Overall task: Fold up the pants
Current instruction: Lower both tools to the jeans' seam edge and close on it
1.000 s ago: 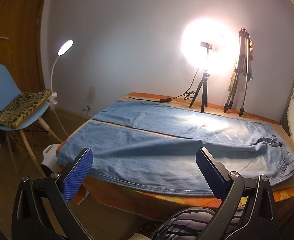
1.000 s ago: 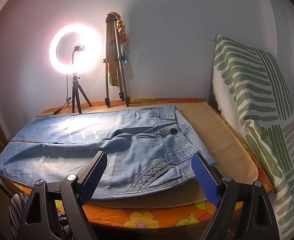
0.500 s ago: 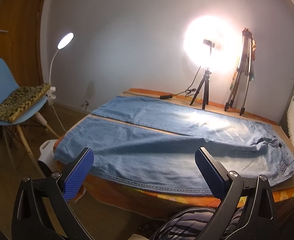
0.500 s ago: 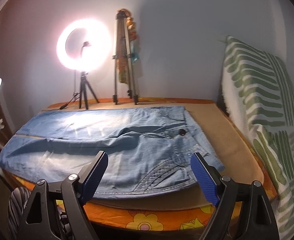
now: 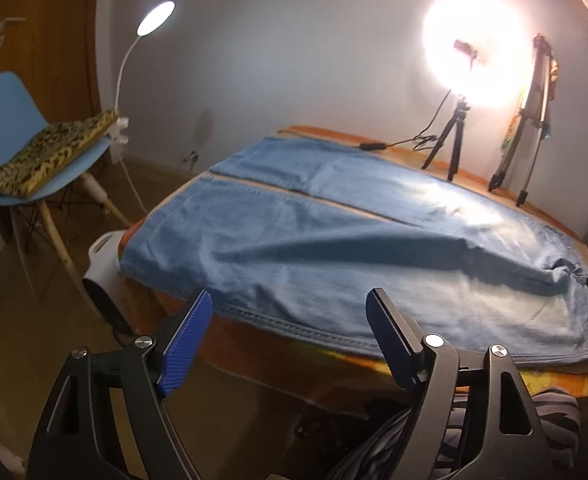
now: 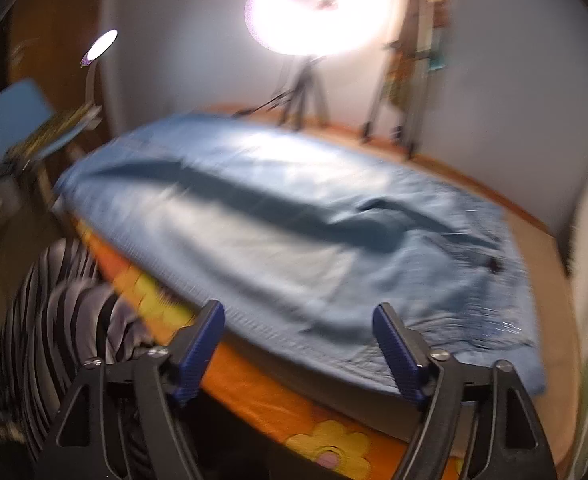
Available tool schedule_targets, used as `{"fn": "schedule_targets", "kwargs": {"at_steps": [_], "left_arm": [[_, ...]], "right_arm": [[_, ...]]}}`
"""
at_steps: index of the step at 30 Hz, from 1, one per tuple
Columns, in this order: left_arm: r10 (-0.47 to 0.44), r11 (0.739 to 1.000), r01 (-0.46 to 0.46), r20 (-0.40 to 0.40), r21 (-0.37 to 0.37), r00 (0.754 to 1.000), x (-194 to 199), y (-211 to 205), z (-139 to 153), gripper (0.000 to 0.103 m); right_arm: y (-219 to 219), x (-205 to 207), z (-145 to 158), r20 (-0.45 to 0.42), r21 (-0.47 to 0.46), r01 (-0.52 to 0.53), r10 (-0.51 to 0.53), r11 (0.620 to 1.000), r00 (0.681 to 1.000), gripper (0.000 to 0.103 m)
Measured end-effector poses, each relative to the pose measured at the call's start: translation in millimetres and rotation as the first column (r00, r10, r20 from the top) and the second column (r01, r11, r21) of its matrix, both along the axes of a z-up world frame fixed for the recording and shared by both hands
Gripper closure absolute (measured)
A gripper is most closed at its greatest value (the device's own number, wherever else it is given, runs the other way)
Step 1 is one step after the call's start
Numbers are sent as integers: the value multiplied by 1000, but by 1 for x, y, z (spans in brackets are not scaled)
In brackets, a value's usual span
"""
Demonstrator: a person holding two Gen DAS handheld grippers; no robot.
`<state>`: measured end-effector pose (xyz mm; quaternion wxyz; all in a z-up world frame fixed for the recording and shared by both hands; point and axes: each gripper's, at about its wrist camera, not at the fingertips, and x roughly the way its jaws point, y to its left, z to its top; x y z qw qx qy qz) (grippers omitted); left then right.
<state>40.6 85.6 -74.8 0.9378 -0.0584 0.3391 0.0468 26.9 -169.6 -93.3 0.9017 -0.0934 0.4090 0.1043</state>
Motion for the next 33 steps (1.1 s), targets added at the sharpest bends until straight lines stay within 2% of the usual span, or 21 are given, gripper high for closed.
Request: {"fn": "schedule_targets", "kwargs": {"at_steps": [2,6,10,12,17,20,23,30,33], "left_arm": [[18,1000,-18,-21,2,1000,3,7,-4,25],[72,997,-72,-50,4,996,6,29,-11,26],[132,991,-131,-88,7,987,7,56,-23,26],[146,989,-149,-115,-18,983,10,71,-30,26],[195,972,-211,-147,-107,970,22,109,-43,26],[211,953,-243,-181,-181,961,39,135,-54,25],[230,939,-273,-205,-211,951,55,153,-64,25],[207,922,-271,-239,-277,949,75,161,-84,25],[201,905,-281,-261,-320,944,78,162,-98,25]], "right_arm": [[9,8,-14,-55,-22,-66,64,998,996,37],[26,16,-35,-110,-42,-177,171,983,979,38],[38,25,-51,-143,-48,-235,227,971,963,39],[44,29,-57,-156,-45,-257,247,965,956,40],[51,41,-70,-192,-41,-282,270,958,944,40],[53,45,-73,-217,-45,-286,270,957,938,40],[55,51,-76,-247,-46,-283,263,958,933,40],[60,63,-76,-277,-52,-283,259,958,925,38],[60,65,-76,-281,-44,-283,260,958,924,38]]}}
